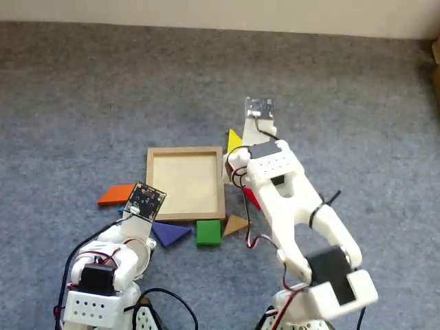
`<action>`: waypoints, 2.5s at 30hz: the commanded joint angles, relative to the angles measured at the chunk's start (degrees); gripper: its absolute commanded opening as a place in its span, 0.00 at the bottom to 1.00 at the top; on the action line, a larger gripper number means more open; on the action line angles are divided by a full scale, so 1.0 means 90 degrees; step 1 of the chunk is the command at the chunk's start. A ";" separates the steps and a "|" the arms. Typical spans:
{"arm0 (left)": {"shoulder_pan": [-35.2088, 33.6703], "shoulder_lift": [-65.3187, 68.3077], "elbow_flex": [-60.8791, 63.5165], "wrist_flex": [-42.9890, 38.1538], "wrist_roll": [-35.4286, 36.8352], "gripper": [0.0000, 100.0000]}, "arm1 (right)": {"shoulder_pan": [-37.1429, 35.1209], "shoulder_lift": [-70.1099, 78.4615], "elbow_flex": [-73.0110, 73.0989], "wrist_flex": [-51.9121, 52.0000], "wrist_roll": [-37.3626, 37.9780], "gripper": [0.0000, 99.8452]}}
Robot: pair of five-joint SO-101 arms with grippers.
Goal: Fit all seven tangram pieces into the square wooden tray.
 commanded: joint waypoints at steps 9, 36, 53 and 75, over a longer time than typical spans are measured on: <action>-0.0034 -0.0317 0.0122 0.0010 0.0029 0.01 | -0.1070 -0.0698 -0.0230 0.0005 -0.0059 0.17; -0.0034 -0.0317 0.0122 0.0010 0.0029 0.01 | -0.1880 0.0679 -0.0230 -0.1617 -0.0840 0.17; -0.0034 -0.0317 0.0122 0.0010 0.0029 0.01 | -0.1538 0.0962 -0.0552 -0.1607 -0.0830 0.28; -0.0034 -0.0317 0.0122 0.0010 0.0029 0.01 | -0.1499 0.0904 -0.0923 -0.1587 -0.0283 0.28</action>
